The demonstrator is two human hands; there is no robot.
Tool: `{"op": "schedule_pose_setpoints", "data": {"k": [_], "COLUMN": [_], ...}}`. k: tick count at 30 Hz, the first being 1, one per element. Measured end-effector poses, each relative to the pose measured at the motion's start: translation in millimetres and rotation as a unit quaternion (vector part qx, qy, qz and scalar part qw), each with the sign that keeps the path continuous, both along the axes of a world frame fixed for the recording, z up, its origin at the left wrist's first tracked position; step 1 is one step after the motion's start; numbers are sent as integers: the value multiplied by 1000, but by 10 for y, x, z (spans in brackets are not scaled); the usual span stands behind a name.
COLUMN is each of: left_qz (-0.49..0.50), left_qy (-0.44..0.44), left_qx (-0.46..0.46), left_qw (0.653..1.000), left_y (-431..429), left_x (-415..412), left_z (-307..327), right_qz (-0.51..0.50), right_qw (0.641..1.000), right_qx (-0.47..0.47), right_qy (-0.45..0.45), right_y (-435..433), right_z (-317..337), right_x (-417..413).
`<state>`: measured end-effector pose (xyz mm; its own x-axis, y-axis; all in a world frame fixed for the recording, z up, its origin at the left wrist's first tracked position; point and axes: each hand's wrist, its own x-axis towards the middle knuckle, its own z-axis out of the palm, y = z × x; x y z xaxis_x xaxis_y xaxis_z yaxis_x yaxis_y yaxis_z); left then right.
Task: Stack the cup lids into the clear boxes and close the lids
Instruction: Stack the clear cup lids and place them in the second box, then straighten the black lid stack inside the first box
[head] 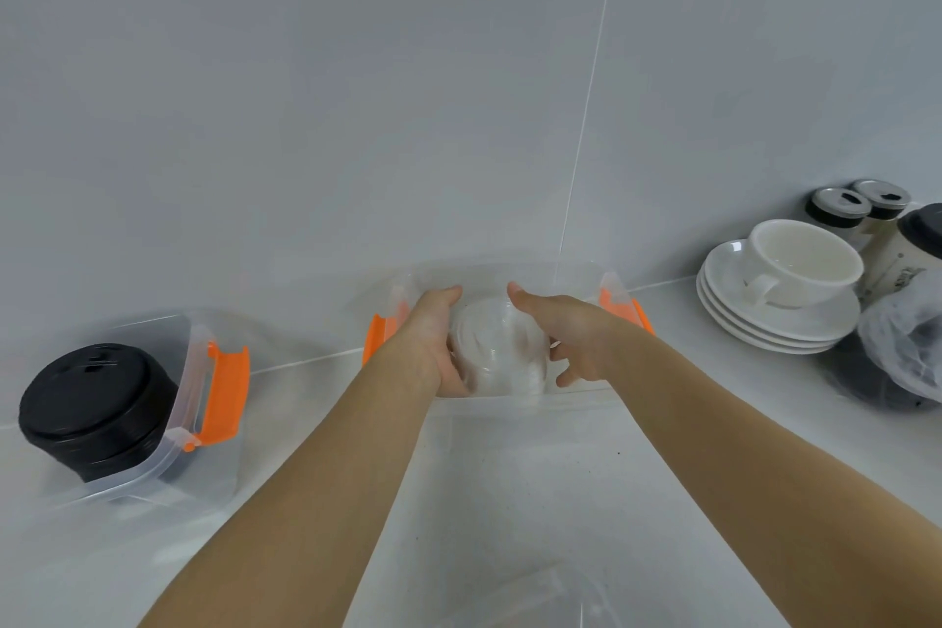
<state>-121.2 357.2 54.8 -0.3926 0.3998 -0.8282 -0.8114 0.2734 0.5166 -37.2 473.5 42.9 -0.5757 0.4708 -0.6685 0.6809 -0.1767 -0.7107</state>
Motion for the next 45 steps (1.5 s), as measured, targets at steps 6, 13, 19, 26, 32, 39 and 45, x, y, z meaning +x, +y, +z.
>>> {"op": "schedule_pose_setpoints", "data": {"k": [6, 13, 19, 26, 32, 39, 45], "left_qz": [-16, -8, -96, -101, -10, 31, 40], "left_qy": [48, 155, 219, 380, 609, 701, 688], "left_qx": [-19, -36, 11, 34, 41, 12, -3], "left_qw": [999, 987, 971, 919, 792, 712, 724], "left_y": [-2, -34, -217, -829, -1562, -2520, -3177], "left_x": [14, 22, -40, -88, -98, -235, -478], "left_z": [42, 140, 475, 1070, 1375, 1450, 1278], "right_qz": [3, -33, -14, -1, 5, 79, 92], "right_qw": [1000, 997, 989, 967, 919, 883, 882], "right_qx": [12, 61, 135, 196, 272, 277, 216], "right_qy": [-1, 18, 57, 162, 286, 372, 409], "right_y": [0, 49, 65, -187, -728, -1562, -2156], "right_z": [0, 125, 515, 1121, 1475, 1523, 1374], "right_x": [0, 85, 199, 242, 121, -156, -546]}}
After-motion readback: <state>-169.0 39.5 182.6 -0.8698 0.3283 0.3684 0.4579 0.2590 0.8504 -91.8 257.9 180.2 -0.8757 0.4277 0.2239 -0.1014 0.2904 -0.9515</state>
